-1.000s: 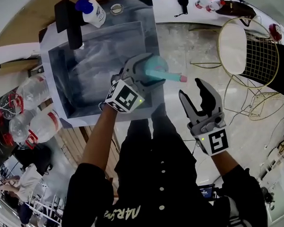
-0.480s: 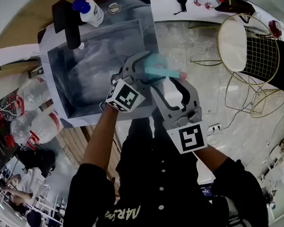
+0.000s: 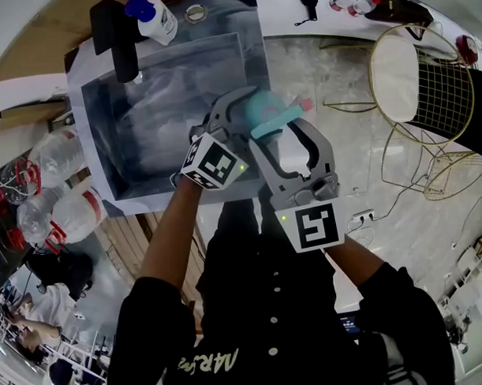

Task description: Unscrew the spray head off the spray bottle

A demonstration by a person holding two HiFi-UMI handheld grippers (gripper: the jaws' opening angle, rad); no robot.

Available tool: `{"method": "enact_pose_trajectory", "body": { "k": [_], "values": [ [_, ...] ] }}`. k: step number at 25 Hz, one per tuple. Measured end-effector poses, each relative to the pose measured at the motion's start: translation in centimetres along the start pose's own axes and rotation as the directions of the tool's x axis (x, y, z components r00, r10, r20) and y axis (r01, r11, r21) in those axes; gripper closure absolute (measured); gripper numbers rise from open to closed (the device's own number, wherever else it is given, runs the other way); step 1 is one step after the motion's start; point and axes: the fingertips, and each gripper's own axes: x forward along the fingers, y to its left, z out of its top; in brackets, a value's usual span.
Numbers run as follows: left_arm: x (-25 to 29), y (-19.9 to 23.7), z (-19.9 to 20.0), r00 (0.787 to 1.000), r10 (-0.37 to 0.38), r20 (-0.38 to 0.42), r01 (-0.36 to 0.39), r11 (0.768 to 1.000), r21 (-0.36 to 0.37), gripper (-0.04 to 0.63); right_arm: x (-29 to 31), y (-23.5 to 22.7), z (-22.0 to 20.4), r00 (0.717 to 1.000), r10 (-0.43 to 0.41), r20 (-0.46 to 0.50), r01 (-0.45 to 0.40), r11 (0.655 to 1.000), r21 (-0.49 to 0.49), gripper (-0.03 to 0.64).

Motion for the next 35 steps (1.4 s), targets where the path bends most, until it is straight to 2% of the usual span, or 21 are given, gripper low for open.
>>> {"method": "enact_pose_trajectory", "body": {
  "k": [4,14,21,28,30,31,35],
  "values": [
    [0.0,0.2,0.0,1.0,0.011,-0.001,-0.011,1.0,-0.005,0.19,0.4,0.3,-0.1,1.0,0.02,-0.021,-0.021,0.998,-0.059,0.348],
    [0.1,0.3,-0.1,1.0,0.018,-0.015,-0.018,1.0,-0.007,0.19,2.0,0.0,0.5,1.0,0.0,-0.002,0.0,0.998,-0.059,0.342],
    [0.1,0.3,0.0,1.0,0.024,-0.016,-0.025,1.0,-0.01,0.19,3.1,-0.4,1.0,0.998,-0.06,0.018,0.061,0.997,-0.057,0.36],
    [0.1,0.2,0.0,1.0,0.022,-0.017,-0.022,1.0,-0.009,0.19,3.8,-0.5,1.4,0.998,-0.046,0.04,0.049,0.996,-0.08,0.401],
    [0.1,0.2,0.0,1.0,0.021,-0.017,-0.021,1.0,-0.01,0.19,3.8,-0.6,1.5,0.998,-0.02,0.056,0.026,0.993,-0.113,0.425],
    [0.1,0.2,0.0,1.0,0.019,-0.017,-0.02,1.0,-0.01,0.19,3.7,-0.7,1.5,0.998,0.007,0.064,0.001,0.992,-0.129,0.461],
    [0.1,0.1,0.0,1.0,0.014,-0.014,-0.014,1.0,-0.008,0.19,3.3,-0.1,1.2,0.978,0.189,0.082,-0.173,0.97,-0.173,0.474]
  ]
}}
